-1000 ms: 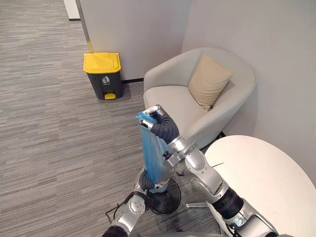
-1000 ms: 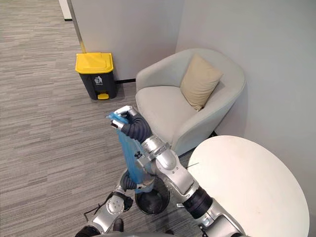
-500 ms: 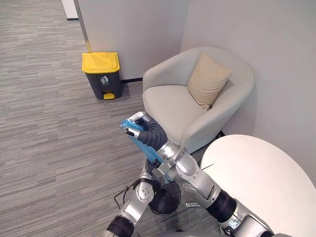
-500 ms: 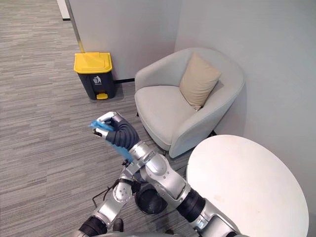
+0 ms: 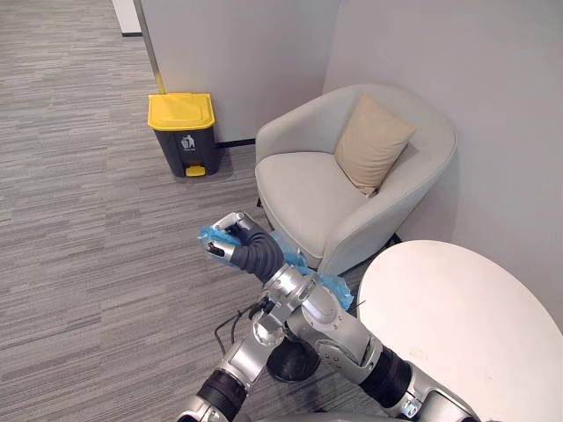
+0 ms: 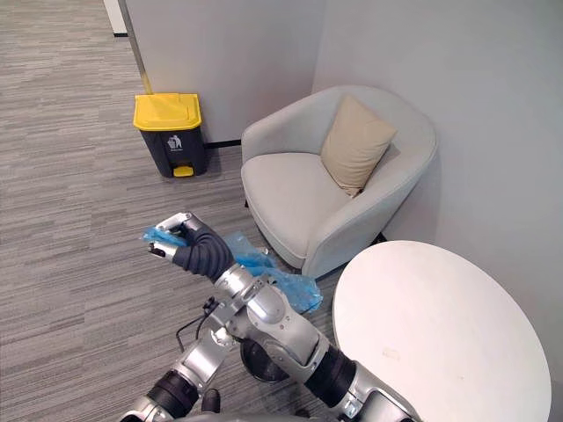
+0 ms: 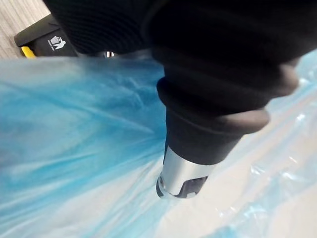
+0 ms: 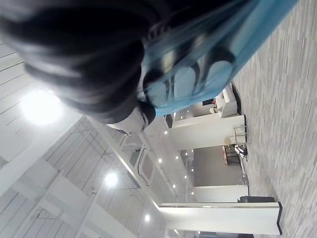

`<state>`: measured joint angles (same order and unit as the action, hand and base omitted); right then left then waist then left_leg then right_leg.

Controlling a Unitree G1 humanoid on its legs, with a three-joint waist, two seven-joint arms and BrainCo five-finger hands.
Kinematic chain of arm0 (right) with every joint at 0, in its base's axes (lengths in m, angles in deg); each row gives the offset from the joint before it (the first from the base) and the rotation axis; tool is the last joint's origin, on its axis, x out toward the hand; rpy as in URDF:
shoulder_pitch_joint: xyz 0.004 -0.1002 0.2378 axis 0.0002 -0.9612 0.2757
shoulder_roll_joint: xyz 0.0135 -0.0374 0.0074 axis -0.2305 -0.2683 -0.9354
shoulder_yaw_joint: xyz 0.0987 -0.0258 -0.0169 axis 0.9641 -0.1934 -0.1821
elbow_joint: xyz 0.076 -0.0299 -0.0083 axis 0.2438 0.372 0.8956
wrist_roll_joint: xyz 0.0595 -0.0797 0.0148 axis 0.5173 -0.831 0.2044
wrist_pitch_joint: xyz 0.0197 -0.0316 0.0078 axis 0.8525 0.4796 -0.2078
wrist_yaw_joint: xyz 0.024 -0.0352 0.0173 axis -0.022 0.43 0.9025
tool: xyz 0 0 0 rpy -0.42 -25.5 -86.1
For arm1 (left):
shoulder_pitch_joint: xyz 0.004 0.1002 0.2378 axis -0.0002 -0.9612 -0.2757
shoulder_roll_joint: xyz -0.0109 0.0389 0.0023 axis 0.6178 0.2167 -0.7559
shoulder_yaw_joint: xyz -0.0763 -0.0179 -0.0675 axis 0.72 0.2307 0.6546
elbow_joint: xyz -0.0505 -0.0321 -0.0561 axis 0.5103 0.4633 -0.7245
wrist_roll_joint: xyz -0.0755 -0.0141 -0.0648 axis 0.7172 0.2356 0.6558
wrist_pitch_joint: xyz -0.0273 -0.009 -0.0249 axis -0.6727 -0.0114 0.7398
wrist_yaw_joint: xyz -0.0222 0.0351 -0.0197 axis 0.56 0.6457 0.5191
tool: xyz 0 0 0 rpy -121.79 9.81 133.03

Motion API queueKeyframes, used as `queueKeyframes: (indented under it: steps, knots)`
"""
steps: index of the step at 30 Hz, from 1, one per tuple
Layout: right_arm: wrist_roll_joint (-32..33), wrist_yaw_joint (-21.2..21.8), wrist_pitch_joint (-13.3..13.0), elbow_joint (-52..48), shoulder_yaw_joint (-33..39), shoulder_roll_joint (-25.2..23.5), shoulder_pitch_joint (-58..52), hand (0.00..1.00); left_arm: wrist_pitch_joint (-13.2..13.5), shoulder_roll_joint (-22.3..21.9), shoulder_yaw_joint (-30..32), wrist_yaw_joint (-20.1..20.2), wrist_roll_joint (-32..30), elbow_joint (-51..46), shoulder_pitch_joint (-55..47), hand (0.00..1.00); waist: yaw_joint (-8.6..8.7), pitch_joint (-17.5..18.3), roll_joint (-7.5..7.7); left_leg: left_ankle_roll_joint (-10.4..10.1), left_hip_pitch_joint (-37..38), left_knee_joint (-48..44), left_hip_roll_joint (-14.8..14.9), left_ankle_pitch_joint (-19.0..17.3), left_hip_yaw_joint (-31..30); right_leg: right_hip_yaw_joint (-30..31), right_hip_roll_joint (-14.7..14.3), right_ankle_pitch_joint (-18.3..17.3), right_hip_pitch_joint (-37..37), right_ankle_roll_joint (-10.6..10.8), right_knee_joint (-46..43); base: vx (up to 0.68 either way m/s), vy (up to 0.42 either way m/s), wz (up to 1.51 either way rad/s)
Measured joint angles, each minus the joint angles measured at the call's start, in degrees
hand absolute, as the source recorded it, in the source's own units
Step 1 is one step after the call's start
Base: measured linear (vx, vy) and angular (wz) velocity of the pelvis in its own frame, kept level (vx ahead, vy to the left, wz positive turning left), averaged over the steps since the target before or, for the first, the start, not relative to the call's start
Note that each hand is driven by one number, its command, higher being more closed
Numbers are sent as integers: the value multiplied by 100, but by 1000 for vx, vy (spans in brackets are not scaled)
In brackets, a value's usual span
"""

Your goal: Gather rubbish on tea table into small bin, then transfer packed bag to large trash can.

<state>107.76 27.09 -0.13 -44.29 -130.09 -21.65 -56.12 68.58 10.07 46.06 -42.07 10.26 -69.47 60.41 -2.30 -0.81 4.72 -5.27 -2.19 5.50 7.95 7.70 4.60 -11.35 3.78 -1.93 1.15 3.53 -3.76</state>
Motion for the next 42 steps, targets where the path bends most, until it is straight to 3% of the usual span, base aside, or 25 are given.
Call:
queueKeyframes:
  steps: [16, 17, 27, 31, 38, 42]
  knots:
    - [-157, 10, 5, 0, -128, 4, 272, 100, 23, 8, -73, 106, 225, 7, 149, 100, 14, -5, -7, 0, 0, -1, -1, 0, 2, 1, 0, 0, 2, -1, -1, 0, 0, 0]
    - [-354, 16, 5, -1, -117, 4, 272, 0, 24, 10, -64, 112, 242, 12, 140, 100, 17, -7, -10, 0, 1, -1, -1, 0, 2, 2, 0, 0, 2, 0, -2, 0, 0, 0]
    - [-1979, 126, 4, -126, 176, 68, -86, 0, 35, 9, 429, 368, 960, 196, -301, 100, 141, -20, -30, 0, 11, -1, -3, -1, 3, 7, 3, -3, 0, 3, -18, 0, 0, 0]
    - [-2511, 233, -2, -399, 389, 405, -520, 0, 33, 8, 659, 469, 1554, 279, -428, 100, 149, -30, -44, 0, 17, 0, -4, -1, 4, 8, 8, -7, 0, 7, -31, 0, 0, 0]
    - [-3467, 238, -43, -499, 805, 1326, -1042, 0, 36, 15, 1128, 468, 1801, 286, -538, 100, 153, -60, -83, 1, 31, 3, -5, -1, 15, 23, 12, -17, 9, 10, -62, 0, 0, 0]
    - [-4037, 237, -241, -511, 899, 1773, -1350, 0, 41, 36, 1340, 467, 1821, 299, -539, 100, 154, -84, -106, 2, 34, 3, -4, -2, 23, 31, 11, -20, 13, 11, -63, 0, 0, 0]
